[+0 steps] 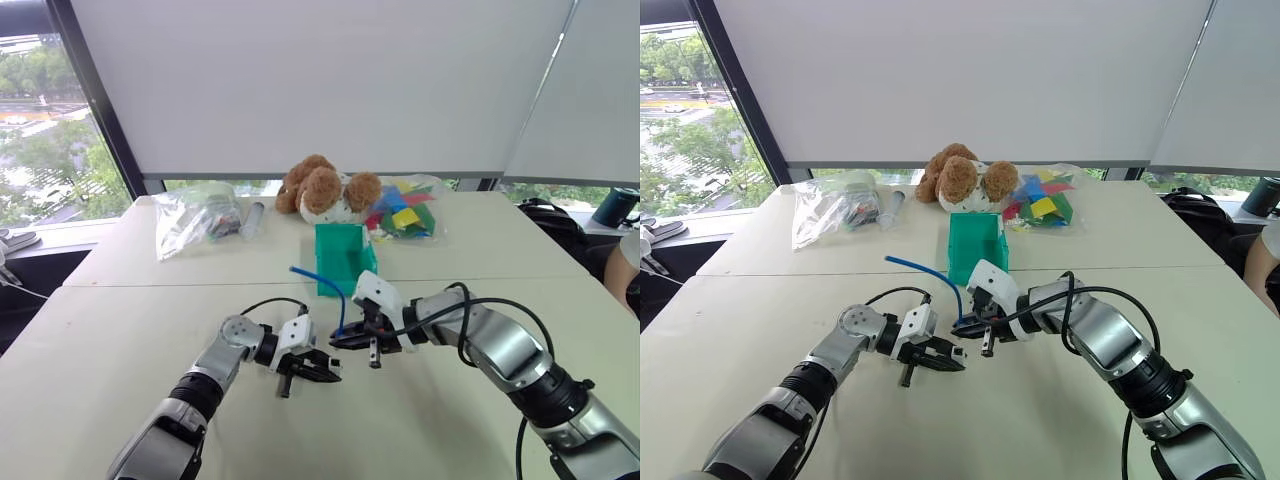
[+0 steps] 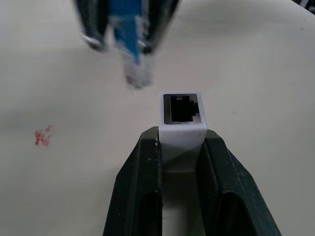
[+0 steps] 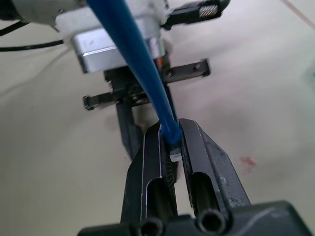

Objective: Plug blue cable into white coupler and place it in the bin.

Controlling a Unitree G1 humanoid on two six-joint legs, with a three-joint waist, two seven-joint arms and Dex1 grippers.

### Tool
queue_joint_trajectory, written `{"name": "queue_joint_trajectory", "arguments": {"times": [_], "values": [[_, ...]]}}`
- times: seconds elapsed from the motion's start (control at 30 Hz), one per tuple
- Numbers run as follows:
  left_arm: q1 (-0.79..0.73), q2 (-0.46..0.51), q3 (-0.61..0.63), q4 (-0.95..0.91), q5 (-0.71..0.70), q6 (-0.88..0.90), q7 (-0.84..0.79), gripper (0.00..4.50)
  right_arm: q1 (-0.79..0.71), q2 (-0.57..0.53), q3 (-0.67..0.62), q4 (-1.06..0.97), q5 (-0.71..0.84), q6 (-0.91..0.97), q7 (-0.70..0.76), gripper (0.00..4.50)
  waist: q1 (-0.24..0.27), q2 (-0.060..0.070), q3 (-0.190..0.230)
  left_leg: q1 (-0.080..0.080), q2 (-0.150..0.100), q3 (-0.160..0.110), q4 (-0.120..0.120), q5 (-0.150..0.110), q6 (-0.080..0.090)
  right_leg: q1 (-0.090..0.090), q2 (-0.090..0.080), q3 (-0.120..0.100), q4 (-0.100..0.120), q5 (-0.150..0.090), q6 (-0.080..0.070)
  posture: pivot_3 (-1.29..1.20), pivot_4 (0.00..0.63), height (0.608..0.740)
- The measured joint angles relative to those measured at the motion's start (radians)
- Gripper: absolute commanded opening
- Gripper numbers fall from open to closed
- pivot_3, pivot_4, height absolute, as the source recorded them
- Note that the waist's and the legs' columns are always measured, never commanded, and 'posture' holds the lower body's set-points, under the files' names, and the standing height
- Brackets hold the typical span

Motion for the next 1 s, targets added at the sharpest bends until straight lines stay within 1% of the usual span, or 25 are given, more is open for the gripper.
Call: {"name": "queue_joint_trajectory", "arguments": {"times": [0.47, 0.73, 1.0], "values": [[-0.012, -0.007, 0.000, 0.034, 0.007, -0.044, -0.001, 0.34, 0.030, 0.014, 0.013, -0.028, -0.022, 0.029, 0.032, 0.00, 0.001, 0.000, 0.000, 0.000, 0.000, -0.001, 0.001, 0.000, 0.000, 0.001, 0.000, 0.000, 0.000, 0.000, 0.001, 0.00, 0.150, 0.740], [-0.012, -0.009, 0.000, 0.034, 0.010, -0.044, 0.000, 0.34, 0.031, 0.029, 0.029, -0.027, -0.070, -0.011, 0.038, 0.00, 0.001, 0.000, 0.000, 0.000, 0.000, -0.001, 0.001, 0.000, 0.000, 0.001, 0.000, 0.000, 0.000, 0.001, 0.001, 0.00, 0.150, 0.740], [-0.012, -0.010, 0.000, 0.033, 0.012, -0.044, 0.002, 0.34, 0.027, 0.029, 0.032, -0.007, -0.099, -0.052, 0.073, 0.00, 0.002, 0.000, 0.000, 0.000, 0.000, -0.001, 0.001, 0.000, 0.000, 0.001, 0.000, 0.000, 0.000, 0.001, 0.001, 0.00, 0.150, 0.740]]}}
